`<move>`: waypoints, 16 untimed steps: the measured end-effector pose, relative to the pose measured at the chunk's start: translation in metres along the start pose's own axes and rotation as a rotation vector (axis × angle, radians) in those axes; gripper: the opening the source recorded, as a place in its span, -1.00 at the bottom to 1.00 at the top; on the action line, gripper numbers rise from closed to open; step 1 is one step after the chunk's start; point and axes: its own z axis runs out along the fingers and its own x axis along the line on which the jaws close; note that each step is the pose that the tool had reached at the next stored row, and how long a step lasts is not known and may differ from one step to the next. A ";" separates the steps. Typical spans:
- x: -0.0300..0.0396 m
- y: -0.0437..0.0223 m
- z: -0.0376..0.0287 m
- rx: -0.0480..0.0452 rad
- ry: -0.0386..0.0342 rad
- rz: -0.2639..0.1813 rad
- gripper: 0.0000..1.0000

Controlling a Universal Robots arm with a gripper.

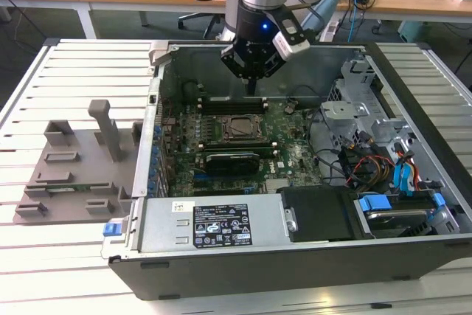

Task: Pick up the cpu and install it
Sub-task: 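Install the first cpu locking lever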

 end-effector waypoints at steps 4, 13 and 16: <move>0.0006 -0.0107 0.0005 0.0000 0.0001 0.000 -0.79; 0.0011 -0.0163 -0.0065 -0.0001 0.0001 0.000 -0.79; 0.0012 -0.0165 -0.0093 0.0000 0.0001 0.000 -0.79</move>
